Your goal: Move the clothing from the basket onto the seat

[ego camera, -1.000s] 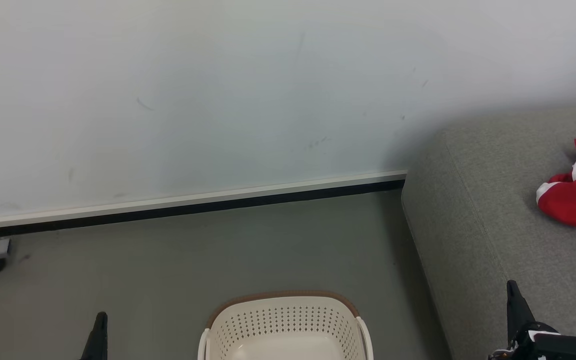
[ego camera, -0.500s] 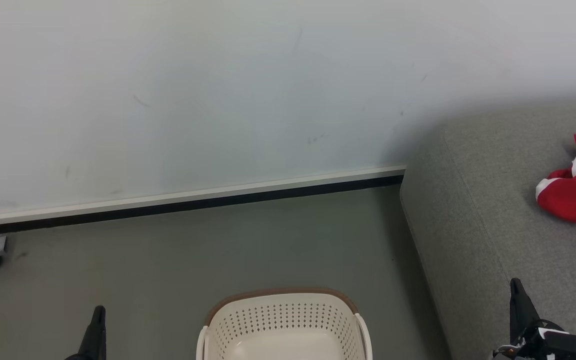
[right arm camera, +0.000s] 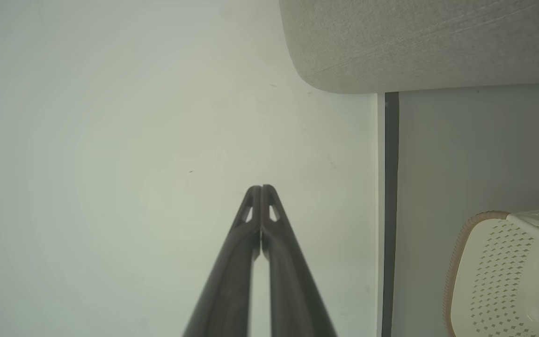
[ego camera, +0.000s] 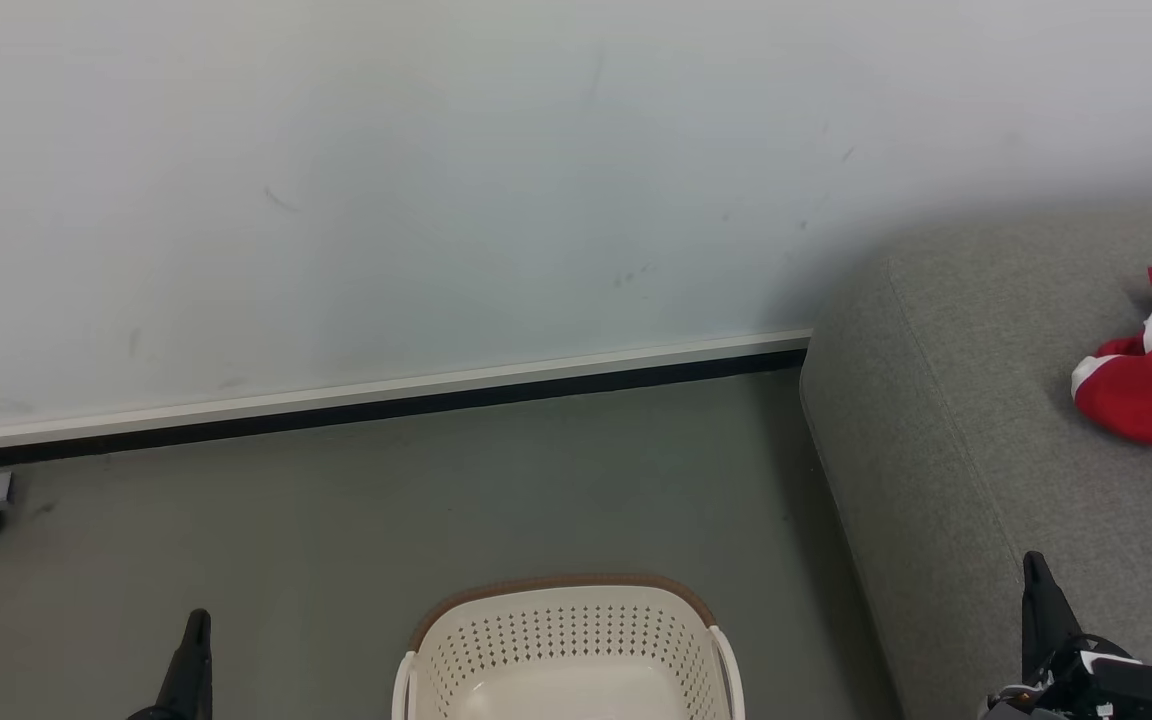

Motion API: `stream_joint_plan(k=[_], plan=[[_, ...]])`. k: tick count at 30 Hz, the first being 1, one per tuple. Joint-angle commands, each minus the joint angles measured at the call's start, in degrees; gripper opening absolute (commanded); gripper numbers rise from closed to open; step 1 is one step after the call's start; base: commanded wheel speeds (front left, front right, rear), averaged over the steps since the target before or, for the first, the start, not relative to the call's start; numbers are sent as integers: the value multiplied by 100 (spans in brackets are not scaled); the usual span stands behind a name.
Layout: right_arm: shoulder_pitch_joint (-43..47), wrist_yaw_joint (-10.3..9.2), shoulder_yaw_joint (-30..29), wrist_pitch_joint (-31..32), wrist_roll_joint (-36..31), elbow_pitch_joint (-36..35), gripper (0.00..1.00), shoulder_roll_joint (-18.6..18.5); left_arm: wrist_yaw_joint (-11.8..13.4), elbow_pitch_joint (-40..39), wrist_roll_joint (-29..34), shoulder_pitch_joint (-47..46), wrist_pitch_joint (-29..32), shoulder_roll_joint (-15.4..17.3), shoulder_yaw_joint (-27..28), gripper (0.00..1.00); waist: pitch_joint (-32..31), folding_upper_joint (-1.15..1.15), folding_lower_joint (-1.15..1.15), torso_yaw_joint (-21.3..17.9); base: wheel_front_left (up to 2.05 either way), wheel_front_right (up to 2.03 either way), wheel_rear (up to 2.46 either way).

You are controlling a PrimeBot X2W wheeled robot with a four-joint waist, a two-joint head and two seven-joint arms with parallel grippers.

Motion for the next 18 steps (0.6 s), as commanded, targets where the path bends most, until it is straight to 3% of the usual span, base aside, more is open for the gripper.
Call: stream_joint_plan(k=[1,18], plan=[[15,2,-3,32,-17,18,0,-4,-15,18,-47,-38,-3,-4,12,0,0,0,0,0,0,0,0],[13,2,-33,45,-50,22,0,25,-15,18,-48,-37,-4,-4,10,0,0,0,0,0,0,0,0]])
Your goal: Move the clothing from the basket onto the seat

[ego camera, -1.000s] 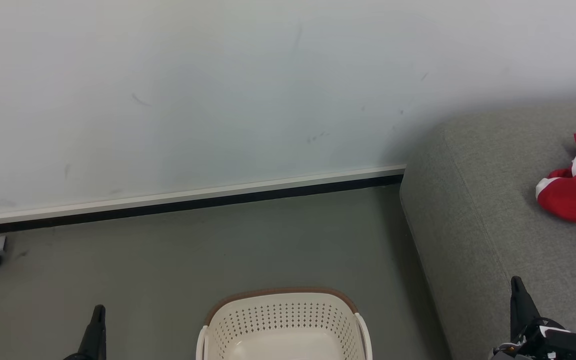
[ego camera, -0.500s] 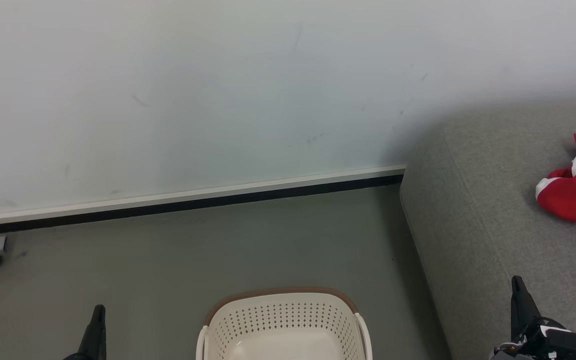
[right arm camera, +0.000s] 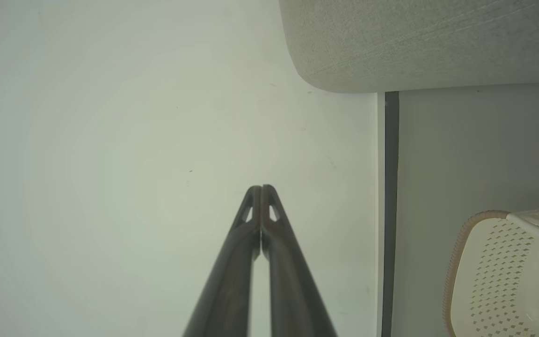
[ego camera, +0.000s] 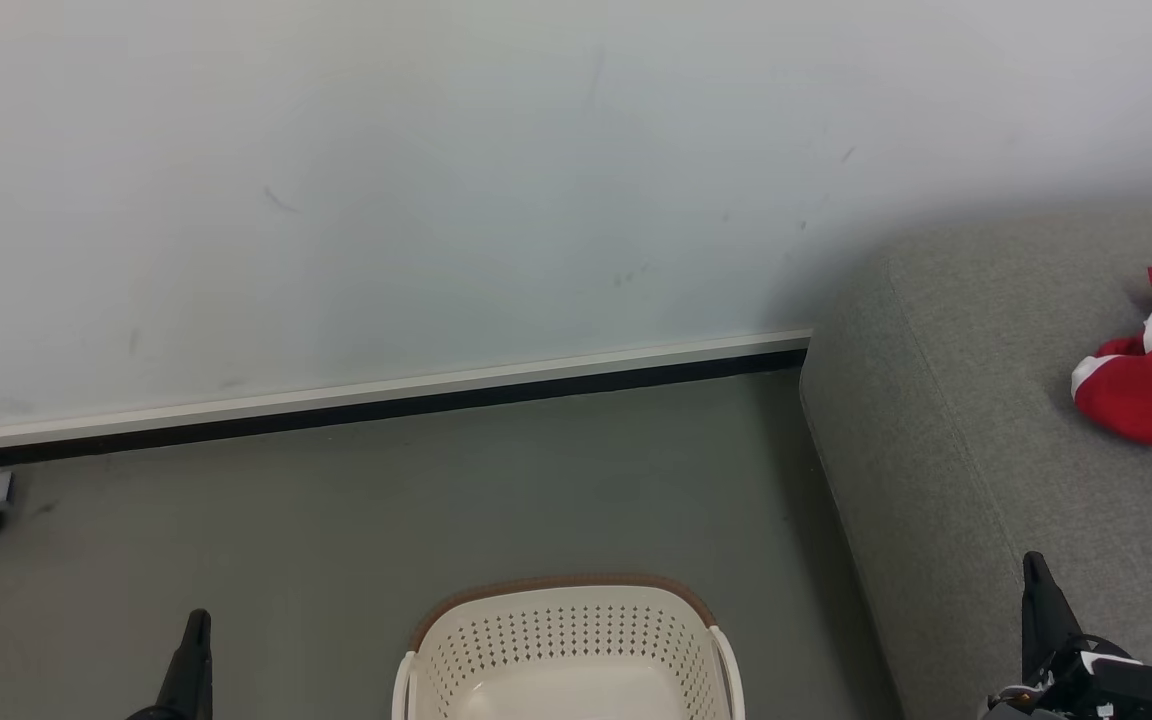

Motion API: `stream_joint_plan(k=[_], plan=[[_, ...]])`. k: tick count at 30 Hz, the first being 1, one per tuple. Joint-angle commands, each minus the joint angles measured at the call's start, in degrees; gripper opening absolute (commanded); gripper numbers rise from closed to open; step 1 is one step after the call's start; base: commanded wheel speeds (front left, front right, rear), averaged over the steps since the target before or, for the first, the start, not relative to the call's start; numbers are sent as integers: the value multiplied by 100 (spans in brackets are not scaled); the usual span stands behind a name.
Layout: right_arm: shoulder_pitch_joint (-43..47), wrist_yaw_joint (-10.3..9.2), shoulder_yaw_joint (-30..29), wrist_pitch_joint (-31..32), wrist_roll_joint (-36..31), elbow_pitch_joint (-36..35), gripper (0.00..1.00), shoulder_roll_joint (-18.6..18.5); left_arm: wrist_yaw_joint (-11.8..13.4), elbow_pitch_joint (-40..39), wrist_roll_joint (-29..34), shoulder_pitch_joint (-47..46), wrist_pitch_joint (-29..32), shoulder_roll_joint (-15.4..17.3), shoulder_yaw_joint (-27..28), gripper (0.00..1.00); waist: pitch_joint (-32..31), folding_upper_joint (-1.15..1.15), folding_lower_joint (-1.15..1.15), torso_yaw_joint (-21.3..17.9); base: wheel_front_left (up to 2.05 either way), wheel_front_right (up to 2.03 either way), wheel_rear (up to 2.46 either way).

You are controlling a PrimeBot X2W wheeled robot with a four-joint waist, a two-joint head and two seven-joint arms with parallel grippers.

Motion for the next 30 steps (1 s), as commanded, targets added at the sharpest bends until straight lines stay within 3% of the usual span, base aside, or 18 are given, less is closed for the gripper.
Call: stream_joint_plan(k=[1,30], plan=[[12,2,-3,6,-32,20,0,9,-15,18,-48,-37,-4,-4,10,0,0,0,0,0,0,0,0],[8,2,-48,48,-74,24,0,42,-15,17,-49,-36,-6,-4,9,0,0,0,0,0,0,0,0]])
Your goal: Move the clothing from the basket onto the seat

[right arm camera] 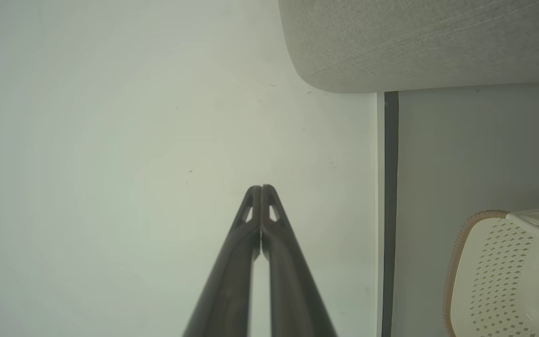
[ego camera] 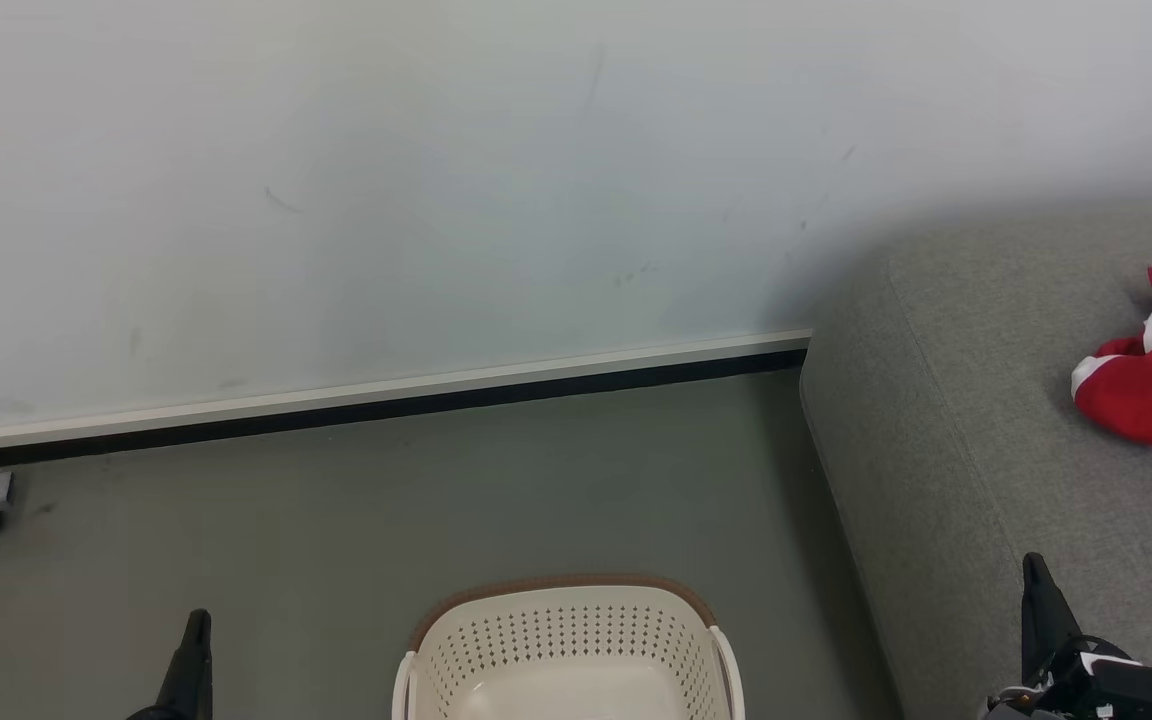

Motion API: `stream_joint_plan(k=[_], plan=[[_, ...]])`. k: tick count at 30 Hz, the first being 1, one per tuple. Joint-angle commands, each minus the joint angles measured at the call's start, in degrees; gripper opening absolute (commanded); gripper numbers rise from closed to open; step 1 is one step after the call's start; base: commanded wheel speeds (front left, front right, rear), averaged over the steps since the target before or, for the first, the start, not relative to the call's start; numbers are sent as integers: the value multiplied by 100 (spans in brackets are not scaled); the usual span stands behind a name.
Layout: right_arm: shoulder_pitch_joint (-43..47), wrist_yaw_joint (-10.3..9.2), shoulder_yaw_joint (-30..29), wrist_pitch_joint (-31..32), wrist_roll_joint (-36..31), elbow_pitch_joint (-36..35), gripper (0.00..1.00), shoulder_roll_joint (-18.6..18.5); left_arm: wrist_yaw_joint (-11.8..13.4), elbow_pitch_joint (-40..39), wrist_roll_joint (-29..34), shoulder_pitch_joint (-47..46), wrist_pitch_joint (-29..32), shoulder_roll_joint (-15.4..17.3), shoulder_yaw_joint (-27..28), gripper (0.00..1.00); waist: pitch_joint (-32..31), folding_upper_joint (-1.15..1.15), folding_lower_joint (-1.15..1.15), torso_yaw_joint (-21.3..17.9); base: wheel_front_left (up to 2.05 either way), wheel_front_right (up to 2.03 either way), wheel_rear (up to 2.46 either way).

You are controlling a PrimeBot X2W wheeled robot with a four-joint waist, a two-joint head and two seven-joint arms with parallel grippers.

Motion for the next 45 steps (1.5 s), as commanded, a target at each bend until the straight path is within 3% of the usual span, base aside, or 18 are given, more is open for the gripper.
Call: stream_joint_plan(k=[1,45], plan=[[9,2,-6,18,-38,21,0,10,-15,17,-49,-35,-6,-4,9,0,0,0,0,0,0,0,0],[4,2,-64,68,-95,27,0,55,-16,16,-51,-35,-7,-4,7,0,0,0,0,0,0,0,0]])
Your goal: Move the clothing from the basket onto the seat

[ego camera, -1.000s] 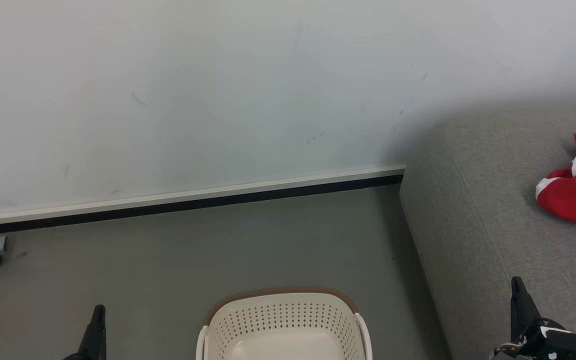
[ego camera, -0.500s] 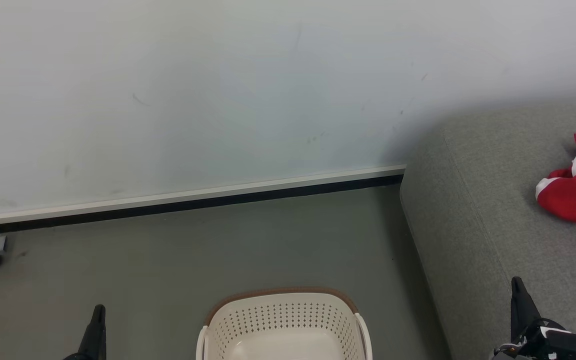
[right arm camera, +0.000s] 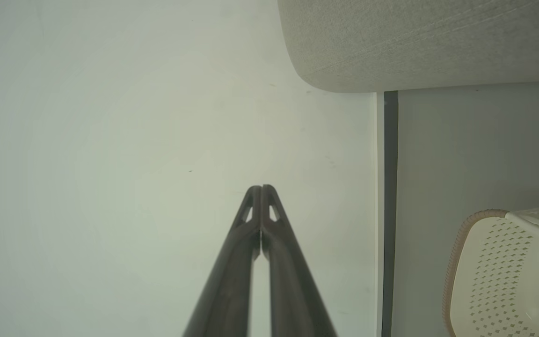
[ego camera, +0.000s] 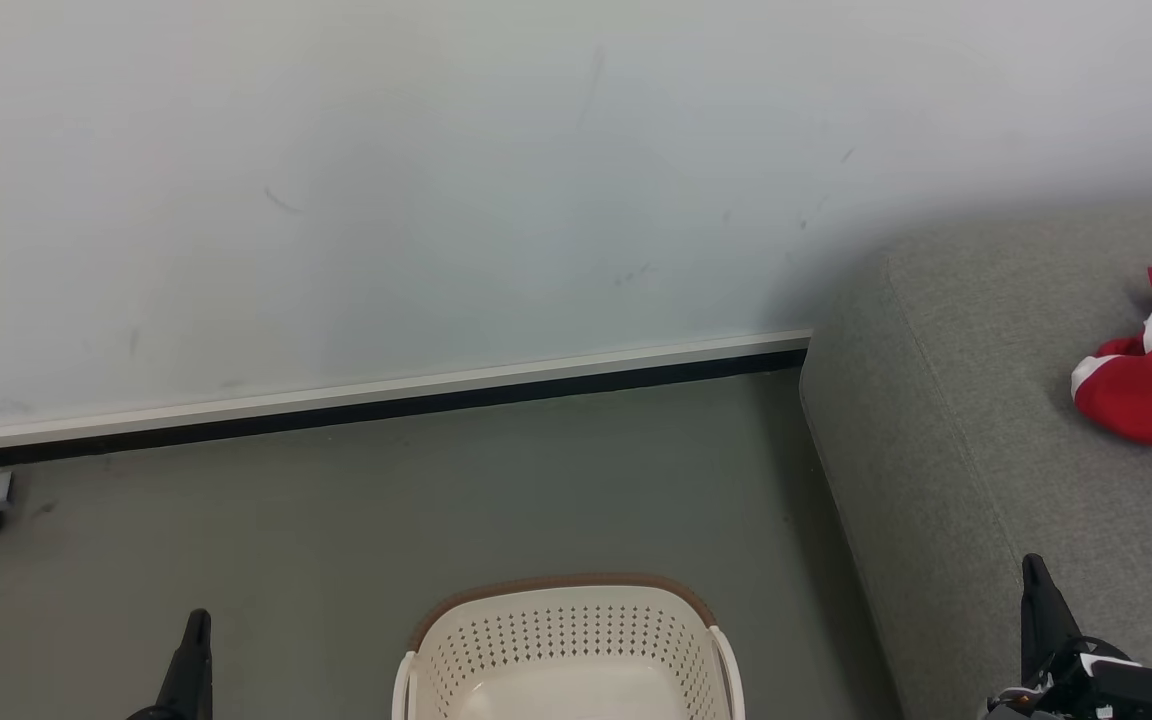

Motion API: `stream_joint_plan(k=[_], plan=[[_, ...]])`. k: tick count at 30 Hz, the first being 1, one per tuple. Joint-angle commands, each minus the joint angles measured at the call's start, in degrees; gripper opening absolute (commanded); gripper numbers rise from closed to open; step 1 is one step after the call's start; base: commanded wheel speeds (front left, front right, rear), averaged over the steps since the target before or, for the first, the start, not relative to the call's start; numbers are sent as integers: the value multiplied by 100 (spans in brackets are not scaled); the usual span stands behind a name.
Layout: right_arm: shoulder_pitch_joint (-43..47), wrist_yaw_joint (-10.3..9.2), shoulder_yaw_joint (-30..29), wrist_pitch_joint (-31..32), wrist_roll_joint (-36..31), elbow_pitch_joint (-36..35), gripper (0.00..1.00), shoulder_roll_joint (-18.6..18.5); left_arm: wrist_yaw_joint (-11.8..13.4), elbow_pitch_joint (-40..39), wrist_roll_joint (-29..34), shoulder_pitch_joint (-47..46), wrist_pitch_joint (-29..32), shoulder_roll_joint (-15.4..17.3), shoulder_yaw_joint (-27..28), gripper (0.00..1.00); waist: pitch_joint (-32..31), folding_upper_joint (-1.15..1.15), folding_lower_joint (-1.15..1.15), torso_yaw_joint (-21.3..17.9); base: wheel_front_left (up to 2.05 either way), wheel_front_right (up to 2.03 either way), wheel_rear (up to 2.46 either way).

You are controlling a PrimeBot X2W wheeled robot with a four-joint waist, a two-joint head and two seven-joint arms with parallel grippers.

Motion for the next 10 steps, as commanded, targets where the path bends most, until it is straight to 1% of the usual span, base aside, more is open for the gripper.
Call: stream_joint_plan(k=[1,10], plan=[[5,2,-9,20,-49,21,0,13,-16,16,-51,-35,-7,-4,7,0,0,0,0,0,0,0,0],[3,2,-20,28,-59,22,0,20,-16,16,-51,-35,-7,-4,7,0,0,0,0,0,0,0,0]])
